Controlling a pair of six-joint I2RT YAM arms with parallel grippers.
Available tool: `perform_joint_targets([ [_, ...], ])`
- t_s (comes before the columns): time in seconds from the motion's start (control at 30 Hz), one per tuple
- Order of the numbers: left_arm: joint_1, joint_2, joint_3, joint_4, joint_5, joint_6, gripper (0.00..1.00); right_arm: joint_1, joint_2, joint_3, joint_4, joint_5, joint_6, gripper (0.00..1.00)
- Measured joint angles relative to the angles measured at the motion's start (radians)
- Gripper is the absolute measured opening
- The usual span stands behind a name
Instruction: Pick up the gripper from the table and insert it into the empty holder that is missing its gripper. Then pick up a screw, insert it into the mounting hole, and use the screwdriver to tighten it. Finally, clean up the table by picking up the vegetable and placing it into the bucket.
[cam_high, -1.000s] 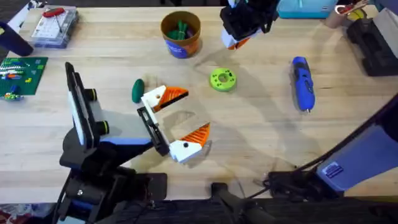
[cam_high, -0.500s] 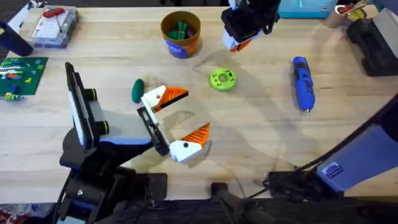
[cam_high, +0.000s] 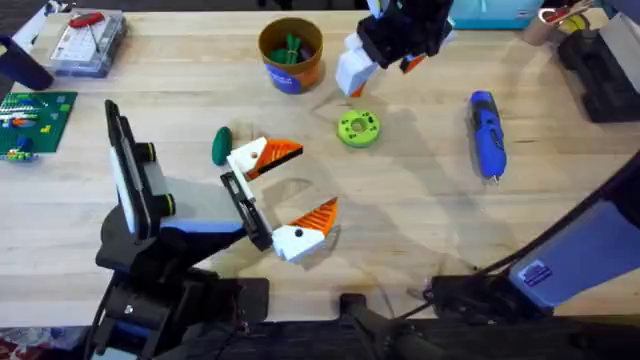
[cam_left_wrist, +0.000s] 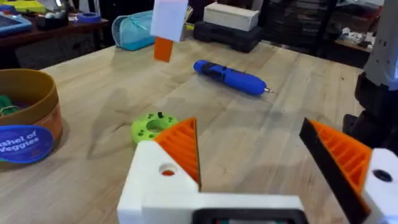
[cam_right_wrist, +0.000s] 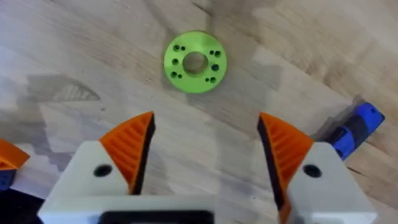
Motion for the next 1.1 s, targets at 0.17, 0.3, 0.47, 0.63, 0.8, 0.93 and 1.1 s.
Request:
perform_joint_targets([
  [0.17, 0.0, 0.0, 0.0, 0.0, 0.0, 0.0, 0.987, 0.0, 0.0, 0.0, -0.041, 0.0, -0.003, 0.996],
  [0.3, 0.0, 0.0, 0.0, 0.0, 0.0, 0.0, 0.987, -0.002, 0.0, 0.0, -0.048, 0.0, -0.003, 0.996],
  [0.47, 0.0, 0.0, 0.0, 0.0, 0.0, 0.0, 0.987, -0.017, -0.001, -0.046, 0.029, 0.0, -0.002, 0.995],
  [0.63, 0.0, 0.0, 0.0, 0.0, 0.0, 0.0, 0.987, -0.038, 0.0, -0.175, 0.144, -0.004, -0.002, 0.994],
  [0.8, 0.0, 0.0, 0.0, 0.0, 0.0, 0.0, 0.987, -0.038, 0.0, -0.232, 0.221, -0.004, 0.001, 0.938],
  [0.93, 0.0, 0.0, 0.0, 0.0, 0.0, 0.0, 0.987, -0.039, 0.001, -0.248, 0.245, -0.004, 0.007, 0.869],
  [1.1, 0.0, 0.0, 0.0, 0.0, 0.0, 0.0, 0.987, -0.039, 0.016, -0.26, 0.266, -0.004, 0.017, 0.776],
])
